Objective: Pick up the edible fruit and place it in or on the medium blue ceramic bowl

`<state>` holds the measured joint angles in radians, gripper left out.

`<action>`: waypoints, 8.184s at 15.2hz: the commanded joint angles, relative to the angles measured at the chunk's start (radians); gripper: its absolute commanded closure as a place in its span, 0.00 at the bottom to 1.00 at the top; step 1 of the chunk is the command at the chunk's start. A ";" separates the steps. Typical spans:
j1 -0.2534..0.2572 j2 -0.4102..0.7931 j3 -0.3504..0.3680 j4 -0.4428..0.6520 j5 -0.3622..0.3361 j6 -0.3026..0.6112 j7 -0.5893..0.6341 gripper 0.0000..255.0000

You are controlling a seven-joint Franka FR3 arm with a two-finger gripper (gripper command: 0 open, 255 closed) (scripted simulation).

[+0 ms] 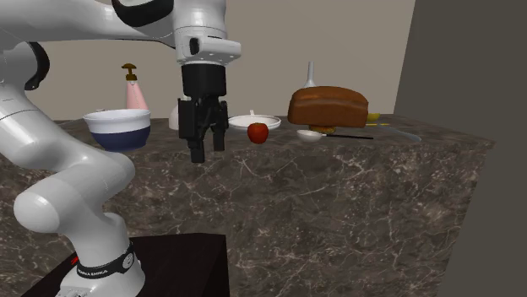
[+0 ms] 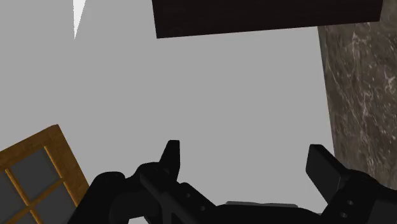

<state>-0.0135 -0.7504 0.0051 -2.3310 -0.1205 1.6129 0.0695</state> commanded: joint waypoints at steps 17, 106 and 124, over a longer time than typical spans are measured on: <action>0.105 0.225 0.279 0.163 0.243 0.046 0.367 0.00; 0.212 0.206 0.435 0.626 0.424 -0.365 0.753 1.00; 0.362 -0.249 0.405 0.493 0.621 -0.641 0.955 1.00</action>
<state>0.3414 -0.9813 0.4109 -1.8458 0.4875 0.9944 1.0060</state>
